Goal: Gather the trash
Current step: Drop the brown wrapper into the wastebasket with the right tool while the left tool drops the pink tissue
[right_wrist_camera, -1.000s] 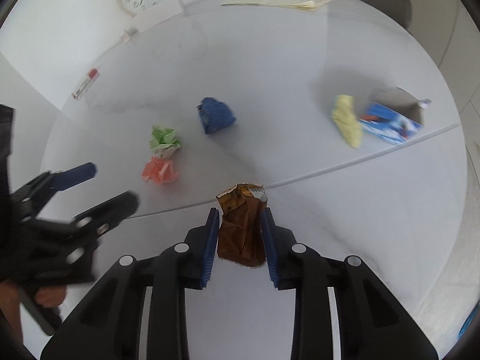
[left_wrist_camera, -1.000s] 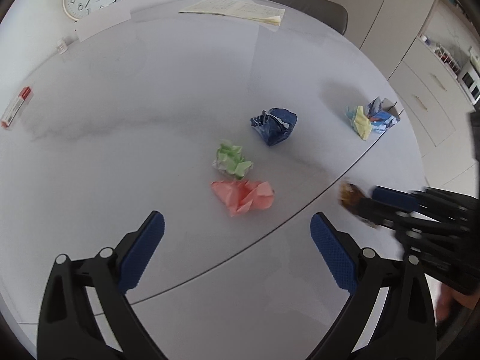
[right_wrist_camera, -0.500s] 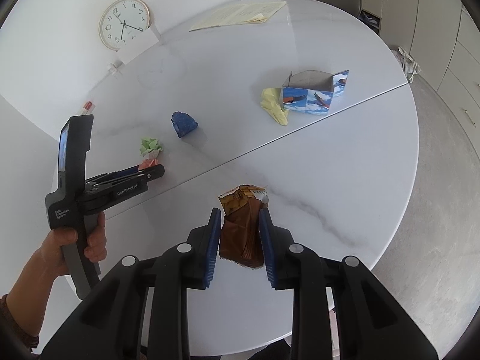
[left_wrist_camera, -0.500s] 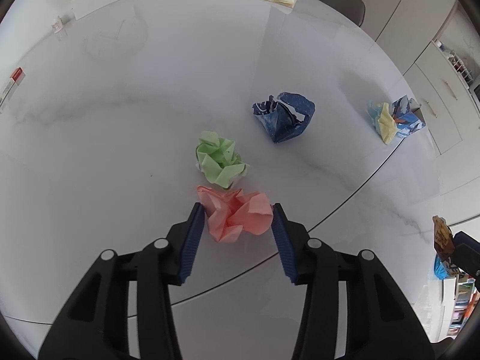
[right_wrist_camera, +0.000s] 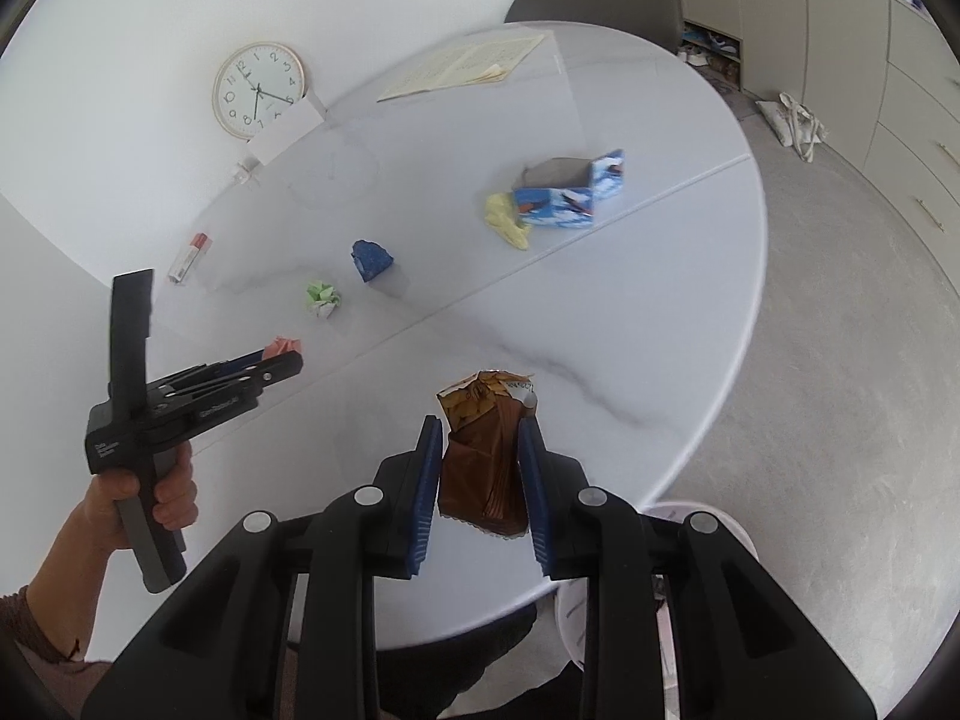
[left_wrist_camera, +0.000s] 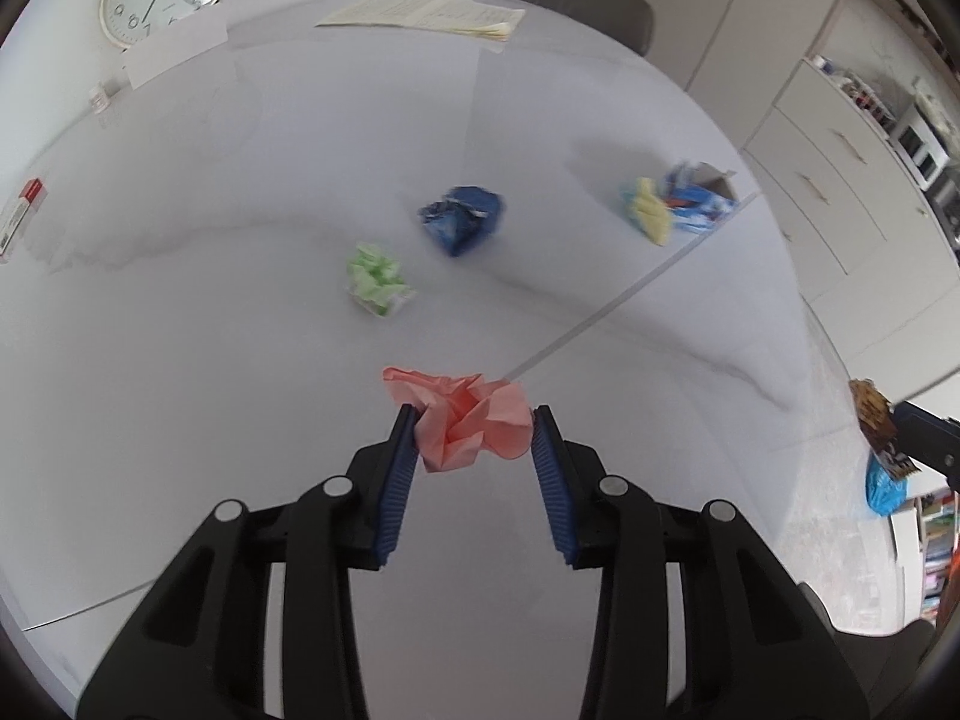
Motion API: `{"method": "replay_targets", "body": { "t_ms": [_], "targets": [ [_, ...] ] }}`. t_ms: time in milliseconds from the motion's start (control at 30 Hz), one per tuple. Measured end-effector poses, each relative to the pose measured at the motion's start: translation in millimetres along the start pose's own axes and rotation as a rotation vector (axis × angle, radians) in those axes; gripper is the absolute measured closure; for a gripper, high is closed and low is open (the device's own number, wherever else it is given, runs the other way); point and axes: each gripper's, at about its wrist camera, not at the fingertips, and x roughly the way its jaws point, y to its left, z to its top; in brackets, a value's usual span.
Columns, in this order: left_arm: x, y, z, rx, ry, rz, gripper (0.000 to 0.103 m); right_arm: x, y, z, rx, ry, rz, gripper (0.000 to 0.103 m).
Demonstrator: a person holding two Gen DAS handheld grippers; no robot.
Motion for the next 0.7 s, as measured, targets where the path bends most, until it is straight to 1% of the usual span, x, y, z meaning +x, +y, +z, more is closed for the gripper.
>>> {"method": "replay_targets", "body": {
  "t_ms": [200, 300, 367, 400, 433, 467, 500, 533, 567, 633, 700],
  "targets": [
    [-27.6, -57.3, -15.9, 0.107, -0.003, -0.081, 0.065, -35.6, -40.6, -43.0, 0.063, 0.014, -0.051, 0.076],
    [-36.0, -83.2, -24.0, 0.149, -0.001, -0.119, 0.065, -37.0, -62.5, -66.6, 0.099, 0.041, -0.07, 0.076],
    [-38.2, -102.3, -27.8, 0.183, 0.004, -0.139, 0.064, -27.7, -82.2, -86.9, 0.13, 0.069, -0.077, 0.076],
    [-38.7, -112.2, -30.1, 0.202, 0.005, -0.145, 0.064, -23.0, -89.1, -93.1, 0.14, 0.08, -0.075, 0.072],
    [-37.9, -119.5, -31.2, 0.214, 0.008, -0.149, 0.064, -13.3, -98.9, -102.4, 0.154, 0.102, -0.079, 0.065],
    [-37.3, -127.0, -32.6, 0.227, 0.012, -0.153, 0.064, -5.1, -106.5, -110.2, 0.165, 0.117, -0.079, 0.06],
    [-36.9, -133.3, -34.2, 0.238, 0.016, -0.156, 0.064, 6.5, -116.1, -119.4, 0.18, 0.135, -0.071, 0.045],
    [-36.1, -140.2, -36.3, 0.25, 0.02, -0.16, 0.064, 14.1, -122.4, -125.8, 0.193, 0.15, -0.072, 0.034],
    [-35.7, -146.3, -38.4, 0.262, 0.025, -0.162, 0.064, 21.3, -129.4, -132.0, 0.208, 0.167, -0.08, 0.031],
    [-36.1, -158.3, -43.6, 0.285, 0.033, -0.165, 0.064, 28.9, -142.8, -142.1, 0.25, 0.188, -0.078, 0.022],
    [-36.2, -170.3, -49.6, 0.309, 0.043, -0.171, 0.064, 27.0, -152.7, -146.1, 0.293, 0.195, -0.085, 0.018]
  ]
}}
